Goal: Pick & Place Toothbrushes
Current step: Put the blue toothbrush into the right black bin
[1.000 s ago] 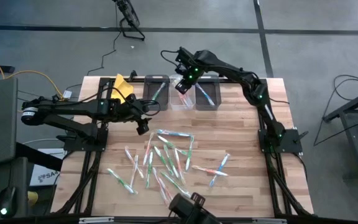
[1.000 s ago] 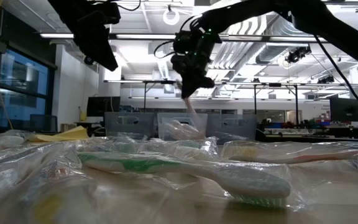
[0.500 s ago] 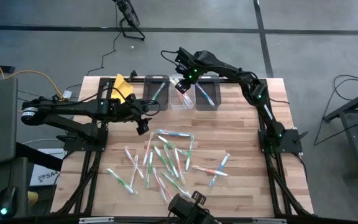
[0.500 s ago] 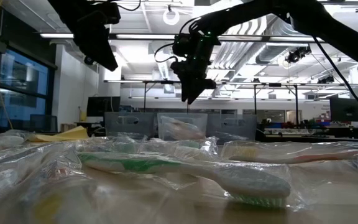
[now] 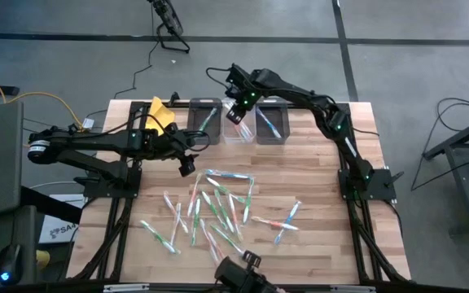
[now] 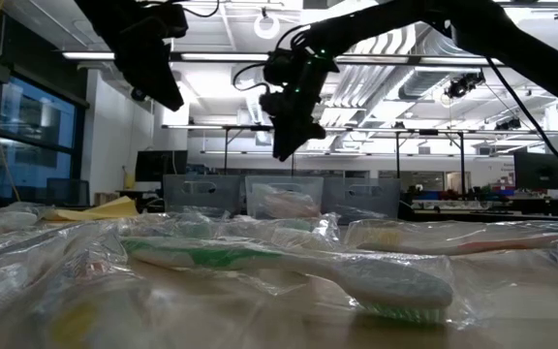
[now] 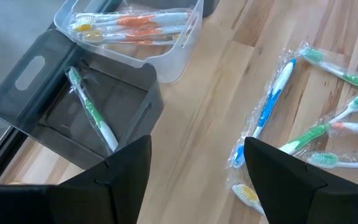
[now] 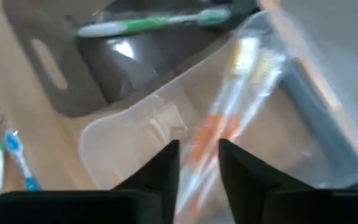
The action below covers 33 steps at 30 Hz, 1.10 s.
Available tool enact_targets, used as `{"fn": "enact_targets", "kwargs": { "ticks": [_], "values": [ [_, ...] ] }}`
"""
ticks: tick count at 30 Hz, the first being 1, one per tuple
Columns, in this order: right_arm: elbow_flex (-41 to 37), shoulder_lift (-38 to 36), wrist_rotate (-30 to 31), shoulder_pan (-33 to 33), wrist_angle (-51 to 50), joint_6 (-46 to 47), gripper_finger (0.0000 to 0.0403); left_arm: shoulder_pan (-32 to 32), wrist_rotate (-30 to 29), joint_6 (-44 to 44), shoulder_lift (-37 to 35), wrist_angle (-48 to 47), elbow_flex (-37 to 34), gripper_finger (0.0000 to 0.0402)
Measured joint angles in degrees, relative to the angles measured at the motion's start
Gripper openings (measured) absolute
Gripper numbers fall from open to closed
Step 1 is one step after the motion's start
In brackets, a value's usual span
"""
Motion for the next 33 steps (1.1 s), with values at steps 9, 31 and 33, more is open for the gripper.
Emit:
{"fn": "enact_targets", "kwargs": {
  "ticks": [9,31,33],
  "values": [
    [-0.1,-1.3,0.8,2.2,-4.2,-0.5,0.0009,0.0,0.0,-1.3,0.0,-3.8,0.0,0.0251],
    [-2.1,-15.1,11.7,14.8,-18.4,-1.5,0.0013,0.0,-0.6,-4.4,-4.1,-3.4,-6.2,0.0251],
    [-6.4,-17.5,11.7,16.0,-16.1,-1.3,0.0013,0.0,-0.6,-4.5,-5.3,-2.6,-6.9,0.0251]
  ]
}}
